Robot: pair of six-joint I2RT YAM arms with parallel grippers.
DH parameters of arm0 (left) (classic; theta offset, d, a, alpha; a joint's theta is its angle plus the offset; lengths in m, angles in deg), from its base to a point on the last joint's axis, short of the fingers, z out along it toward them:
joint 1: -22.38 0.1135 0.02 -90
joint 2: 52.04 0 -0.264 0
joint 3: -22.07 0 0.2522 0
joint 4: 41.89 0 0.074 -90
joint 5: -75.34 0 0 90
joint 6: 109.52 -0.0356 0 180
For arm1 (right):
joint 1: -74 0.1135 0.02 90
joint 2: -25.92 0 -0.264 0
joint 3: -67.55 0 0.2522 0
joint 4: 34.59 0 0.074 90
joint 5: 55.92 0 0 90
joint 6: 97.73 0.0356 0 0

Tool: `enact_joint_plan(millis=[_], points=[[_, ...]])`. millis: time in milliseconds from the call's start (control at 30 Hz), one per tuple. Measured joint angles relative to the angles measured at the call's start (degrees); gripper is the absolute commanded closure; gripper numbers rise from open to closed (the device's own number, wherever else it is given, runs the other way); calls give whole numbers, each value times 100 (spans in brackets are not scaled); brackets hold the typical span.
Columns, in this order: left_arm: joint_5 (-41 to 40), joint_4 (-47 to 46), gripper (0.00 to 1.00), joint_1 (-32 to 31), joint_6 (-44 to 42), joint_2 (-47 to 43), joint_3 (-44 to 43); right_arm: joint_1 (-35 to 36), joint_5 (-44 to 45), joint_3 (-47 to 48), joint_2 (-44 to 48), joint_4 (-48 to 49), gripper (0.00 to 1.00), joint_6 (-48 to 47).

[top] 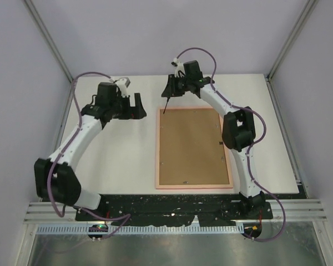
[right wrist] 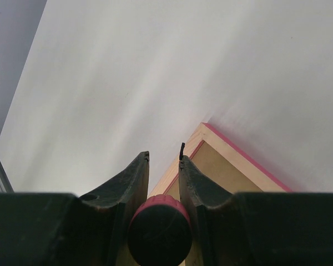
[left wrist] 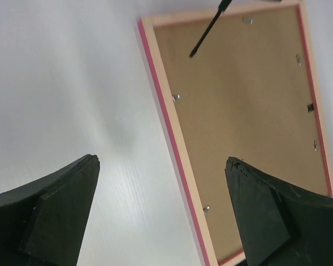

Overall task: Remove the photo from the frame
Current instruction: Release the photo frame item from the photo frame.

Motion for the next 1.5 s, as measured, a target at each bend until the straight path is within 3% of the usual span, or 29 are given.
enact_joint_plan(millis=[67,167,300,467,600,1000,1500], points=[[-380,-356,0,7,-103,-778,225,-4,0,-2,35,-4,92,-42],[-450,-535,0,20,-247,-841,-26,-15,2,-2,94,-2,92,-55],[-201,-697,19,20,-254,356,-455,-26,2,-7,131,-2,92,-57],[319,-706,42,24,94,1558,-17,-33,26,-35,131,-2,92,-61],[710,-710,51,20,437,2017,122,-33,31,-50,131,-9,92,-55],[1615,-1342,57,-240,960,2286,131,28,68,-48,96,-48,92,-37],[1502,-1283,66,-315,984,2426,118,216,44,-37,-278,-245,92,-39]])
